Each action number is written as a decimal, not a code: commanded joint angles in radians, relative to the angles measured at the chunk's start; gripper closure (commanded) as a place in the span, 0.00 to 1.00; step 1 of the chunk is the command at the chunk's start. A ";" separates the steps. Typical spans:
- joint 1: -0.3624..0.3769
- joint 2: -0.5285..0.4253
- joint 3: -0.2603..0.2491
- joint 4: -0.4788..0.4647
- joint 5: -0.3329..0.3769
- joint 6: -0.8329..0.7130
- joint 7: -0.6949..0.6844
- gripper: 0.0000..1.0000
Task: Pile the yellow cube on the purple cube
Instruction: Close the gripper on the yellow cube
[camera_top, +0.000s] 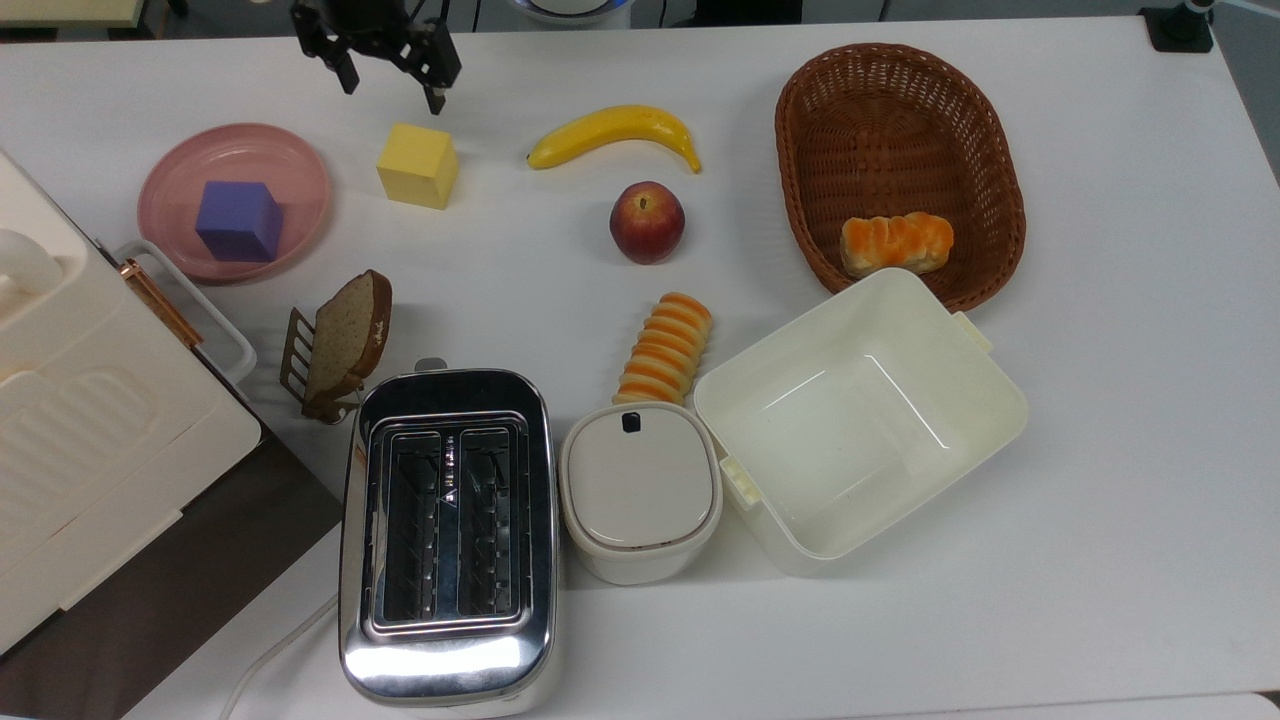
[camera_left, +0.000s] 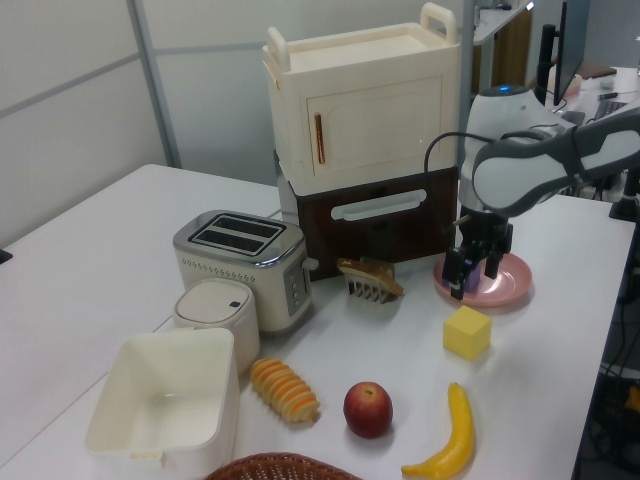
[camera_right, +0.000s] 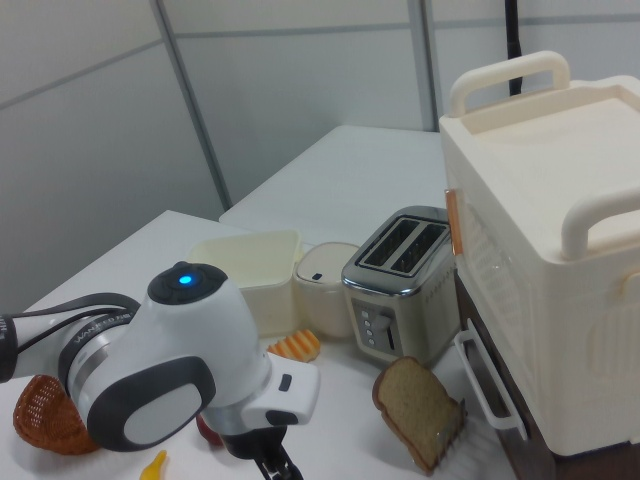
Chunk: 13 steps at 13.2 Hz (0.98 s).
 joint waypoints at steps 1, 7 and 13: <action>0.064 0.024 -0.027 -0.026 -0.073 0.027 0.092 0.00; 0.059 0.127 -0.029 -0.020 -0.091 0.101 0.092 0.00; 0.062 0.165 -0.029 -0.022 -0.122 0.124 0.092 0.00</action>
